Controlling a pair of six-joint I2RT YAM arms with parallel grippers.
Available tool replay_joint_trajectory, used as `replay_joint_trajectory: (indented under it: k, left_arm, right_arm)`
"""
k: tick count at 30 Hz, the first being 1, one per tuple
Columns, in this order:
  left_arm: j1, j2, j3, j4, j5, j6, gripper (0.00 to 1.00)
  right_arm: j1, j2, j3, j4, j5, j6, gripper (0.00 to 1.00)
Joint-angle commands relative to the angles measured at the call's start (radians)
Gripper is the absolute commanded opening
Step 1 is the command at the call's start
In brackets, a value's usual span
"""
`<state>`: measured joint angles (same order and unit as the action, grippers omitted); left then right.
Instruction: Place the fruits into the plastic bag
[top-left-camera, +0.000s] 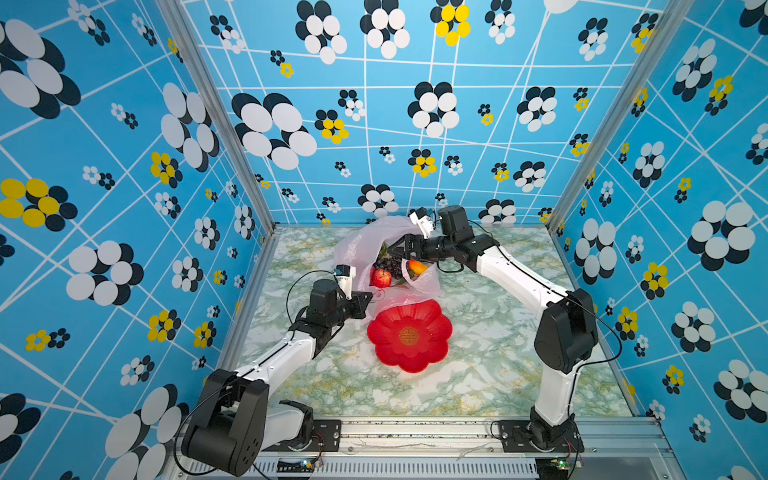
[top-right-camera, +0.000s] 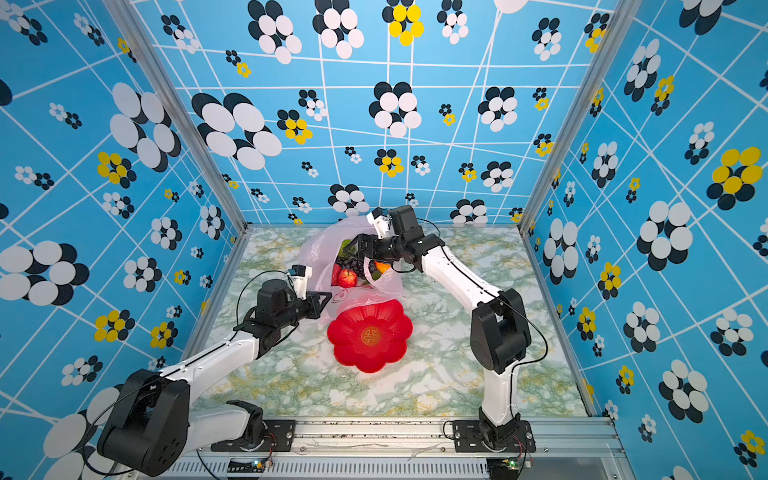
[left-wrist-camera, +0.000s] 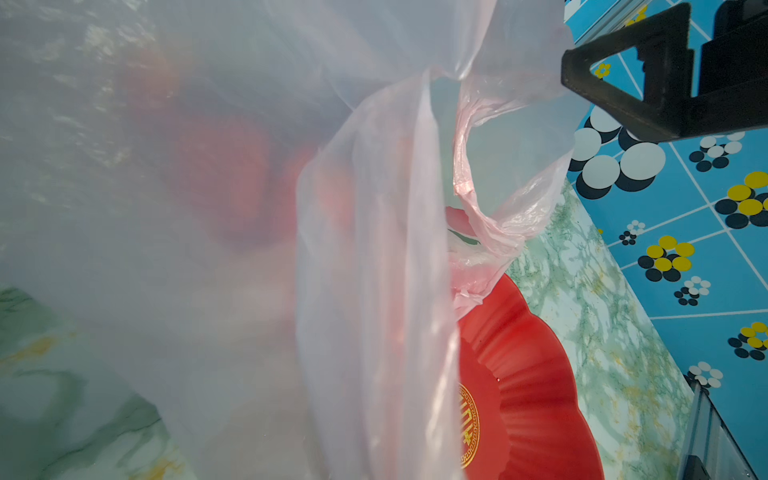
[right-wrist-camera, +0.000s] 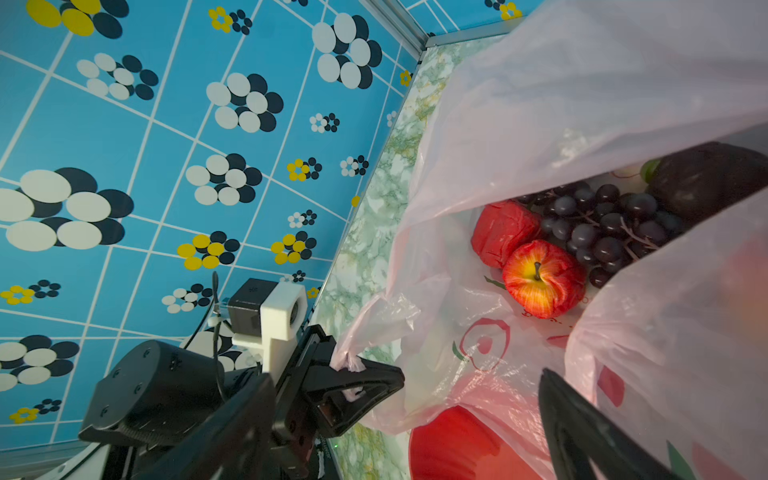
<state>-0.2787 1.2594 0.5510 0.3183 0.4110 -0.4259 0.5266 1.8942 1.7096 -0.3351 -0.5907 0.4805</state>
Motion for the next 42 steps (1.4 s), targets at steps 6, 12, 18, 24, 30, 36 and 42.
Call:
replay_joint_trajectory:
  k: [6,12,18,24,30,36,42]
  left_arm:
    - [0.007,0.005,0.022,-0.008,-0.015,-0.004,0.00]
    - [0.006,0.014,0.029,-0.013,-0.014,-0.005,0.00]
    - [0.007,0.016,0.033,-0.017,-0.013,-0.004,0.00]
    - [0.007,0.023,0.035,-0.018,-0.013,-0.006,0.00]
    - [0.006,0.037,0.049,-0.028,-0.011,-0.004,0.00]
    - [0.006,0.025,0.039,-0.021,-0.012,-0.002,0.00]
    - [0.005,0.015,0.029,-0.015,-0.015,-0.003,0.00]
  right_arm:
    - [0.004,-0.013,-0.014,0.004,0.090,-0.026,0.99]
    - [0.025,0.095,0.082,0.012,0.100,-0.027,0.99]
    - [0.029,0.146,0.180,-0.122,0.255,-0.105,0.99]
    - [0.029,0.121,0.145,-0.175,0.244,-0.113,0.99]
    - [0.038,0.096,0.091,-0.214,0.273,-0.135,0.99]
    - [0.044,0.116,0.097,-0.261,0.292,-0.164,0.99]
    - [0.049,0.134,0.111,-0.289,0.305,-0.180,0.99]
